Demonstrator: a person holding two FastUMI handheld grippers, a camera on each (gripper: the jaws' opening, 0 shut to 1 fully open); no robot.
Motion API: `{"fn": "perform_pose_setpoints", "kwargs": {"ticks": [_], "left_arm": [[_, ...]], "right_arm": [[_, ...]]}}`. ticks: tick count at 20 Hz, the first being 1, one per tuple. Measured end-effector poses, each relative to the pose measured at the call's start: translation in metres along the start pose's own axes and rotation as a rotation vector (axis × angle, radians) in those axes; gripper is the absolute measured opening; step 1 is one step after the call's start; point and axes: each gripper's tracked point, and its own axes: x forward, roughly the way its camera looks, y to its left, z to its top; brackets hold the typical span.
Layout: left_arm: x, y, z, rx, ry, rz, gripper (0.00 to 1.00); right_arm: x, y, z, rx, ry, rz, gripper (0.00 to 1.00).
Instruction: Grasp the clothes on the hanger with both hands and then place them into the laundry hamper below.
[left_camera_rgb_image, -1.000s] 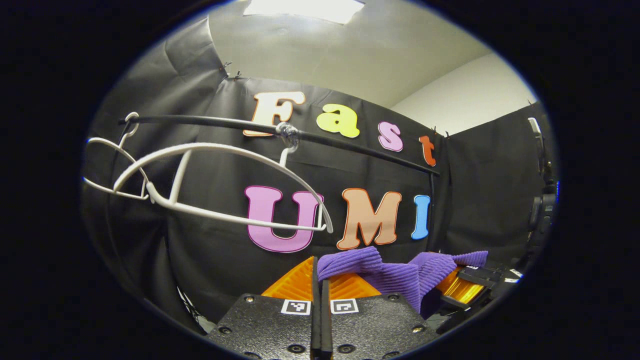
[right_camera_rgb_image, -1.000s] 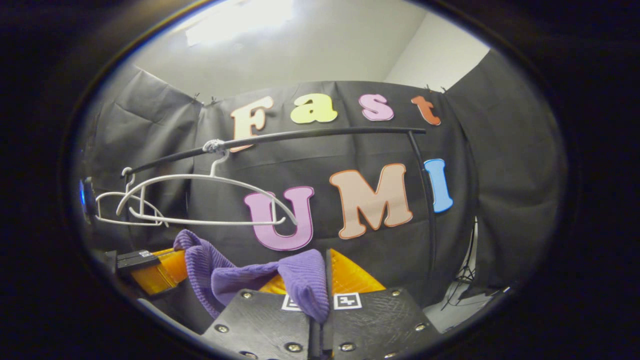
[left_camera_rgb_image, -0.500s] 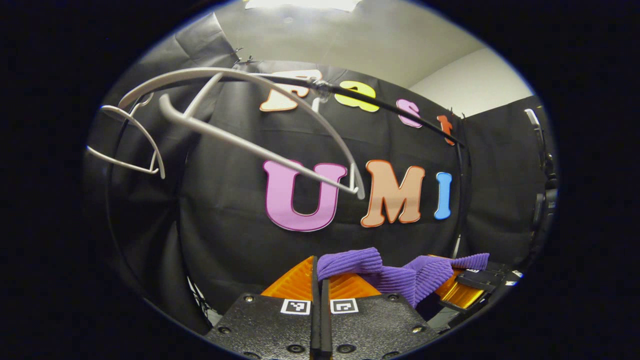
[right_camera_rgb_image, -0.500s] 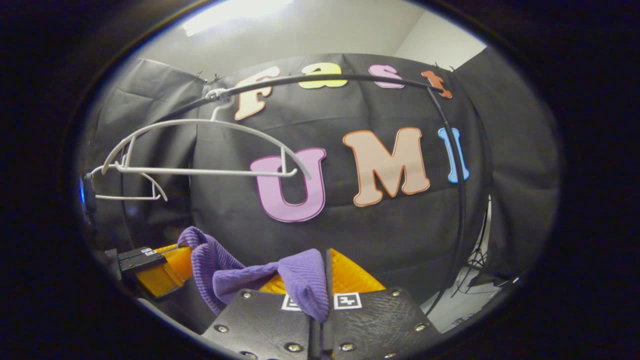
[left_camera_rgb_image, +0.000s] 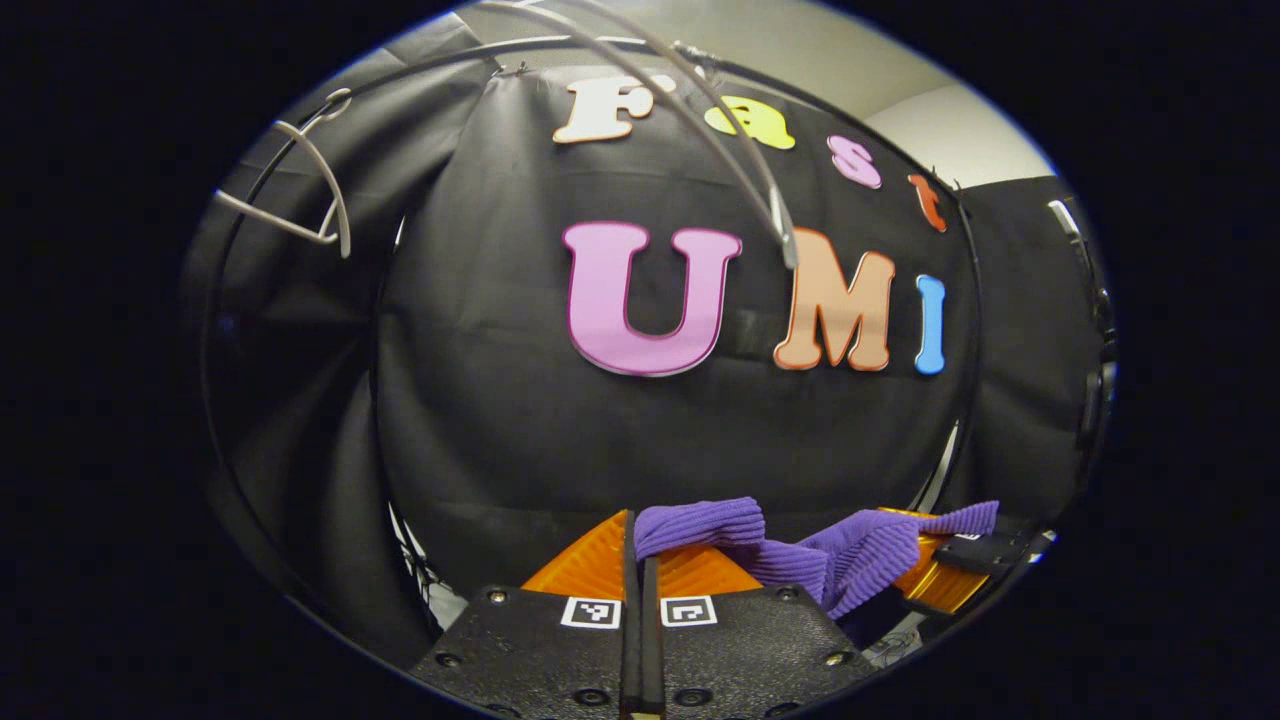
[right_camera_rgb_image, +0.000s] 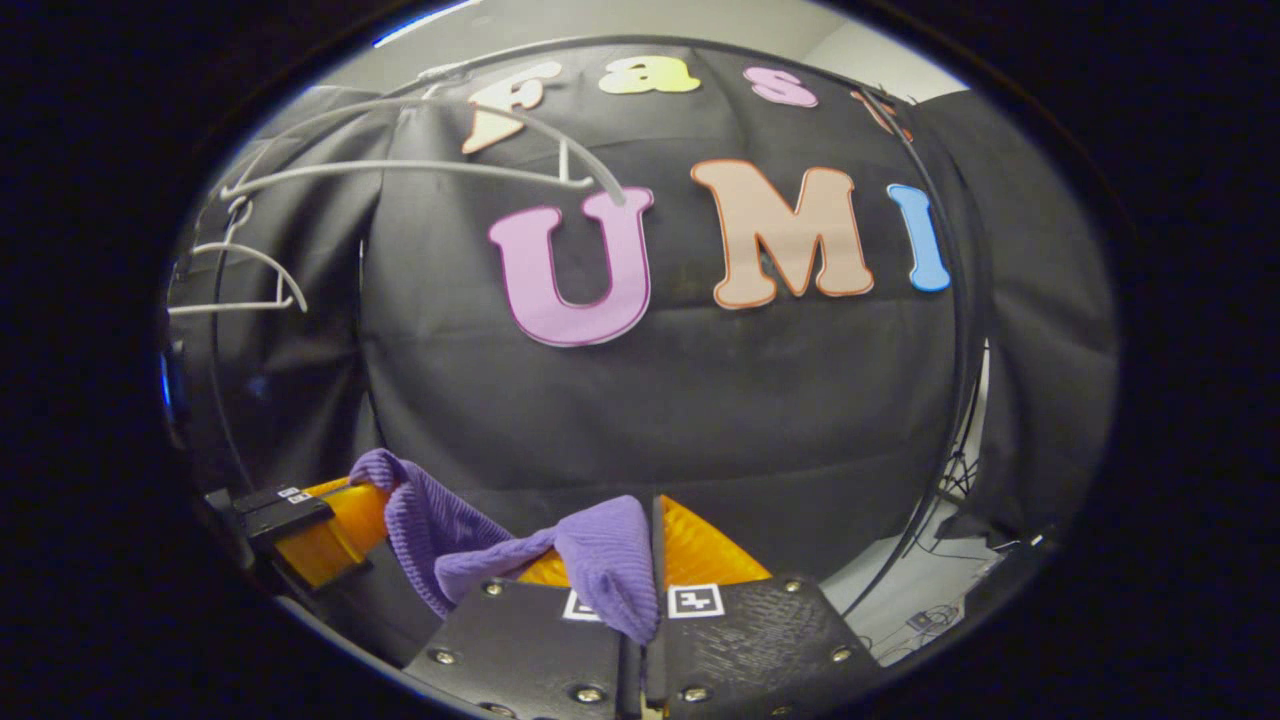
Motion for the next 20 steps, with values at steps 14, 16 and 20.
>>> {"fn": "perform_pose_setpoints", "kwargs": {"ticks": [14,16,20], "left_arm": [[0.026,0.011,-0.197,0.124,0.323,0.005,0.02],[0.022,0.015,-0.220,0.117,0.378,0.009,0.02],[0.017,0.022,-0.257,0.129,0.462,0.014,0.03]], "right_arm": [[0.044,-0.025,-0.189,-0.037,0.313,0.017,0.05],[0.046,-0.034,-0.217,-0.031,0.369,-0.006,0.05],[0.045,-0.039,-0.252,-0.027,0.457,-0.011,0.06]]}}
